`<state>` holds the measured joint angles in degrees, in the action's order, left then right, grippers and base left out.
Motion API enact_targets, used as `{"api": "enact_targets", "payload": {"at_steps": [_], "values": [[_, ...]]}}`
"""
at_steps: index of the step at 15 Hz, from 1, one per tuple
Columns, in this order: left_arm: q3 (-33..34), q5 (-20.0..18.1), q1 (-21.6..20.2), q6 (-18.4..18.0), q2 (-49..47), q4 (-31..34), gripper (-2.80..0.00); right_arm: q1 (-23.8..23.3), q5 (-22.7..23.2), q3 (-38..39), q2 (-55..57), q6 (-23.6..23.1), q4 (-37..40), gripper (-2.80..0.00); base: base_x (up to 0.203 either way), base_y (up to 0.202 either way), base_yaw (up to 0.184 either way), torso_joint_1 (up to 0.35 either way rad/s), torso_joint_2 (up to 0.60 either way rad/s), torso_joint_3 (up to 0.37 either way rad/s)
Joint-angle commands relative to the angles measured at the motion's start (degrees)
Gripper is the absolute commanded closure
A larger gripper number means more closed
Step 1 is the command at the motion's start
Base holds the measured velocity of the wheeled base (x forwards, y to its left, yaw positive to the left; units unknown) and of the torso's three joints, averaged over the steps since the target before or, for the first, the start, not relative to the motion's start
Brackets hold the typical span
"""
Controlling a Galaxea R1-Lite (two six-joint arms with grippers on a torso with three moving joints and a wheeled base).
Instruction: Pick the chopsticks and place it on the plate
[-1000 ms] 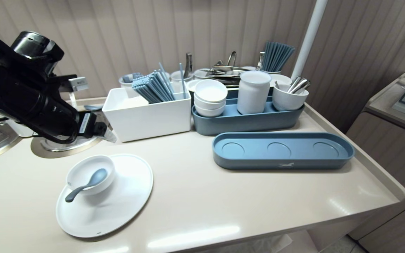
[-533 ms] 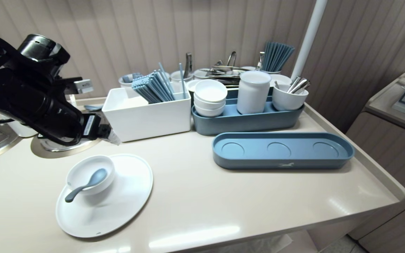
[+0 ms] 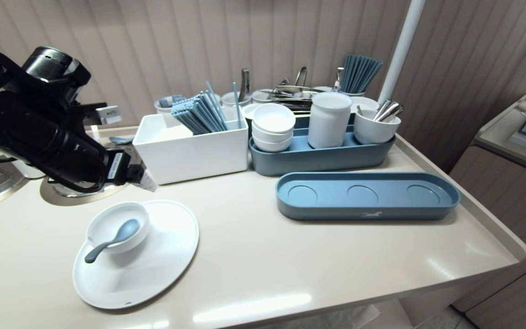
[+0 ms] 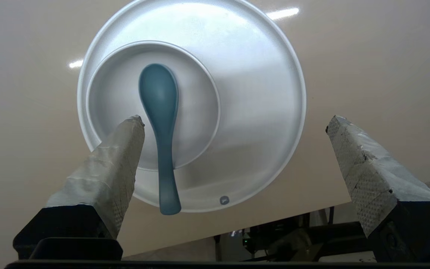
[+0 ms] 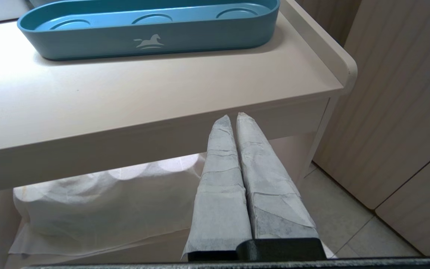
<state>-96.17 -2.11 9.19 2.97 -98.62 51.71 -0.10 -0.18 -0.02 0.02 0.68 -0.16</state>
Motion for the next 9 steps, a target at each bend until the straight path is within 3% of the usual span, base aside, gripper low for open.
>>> {"api": "enact_targets", "payload": {"at_steps": [1,6,9], "values": [[-0.33,0.0,0.46,0.19,-0.01,-0.08,-2.8,0.01,0.01,0.02,0.06,0.02,-0.02,0.0,0.0,0.0,0.0,0.0,0.0,0.0],[3.06,-0.04,2.0,0.18,1.87,-2.65,-2.8,0.01,0.01,0.02,0.02,0.02,-0.02,0.0,0.0,0.0,0.0,0.0,0.0,0.0],[1.63,0.27,3.2,2.65,1.03,-3.88,-2.8,0.01,0.01,-0.05,0.0,0.02,-0.02,0.0,0.0,0.0,0.0,0.0,0.0,0.0]]}}
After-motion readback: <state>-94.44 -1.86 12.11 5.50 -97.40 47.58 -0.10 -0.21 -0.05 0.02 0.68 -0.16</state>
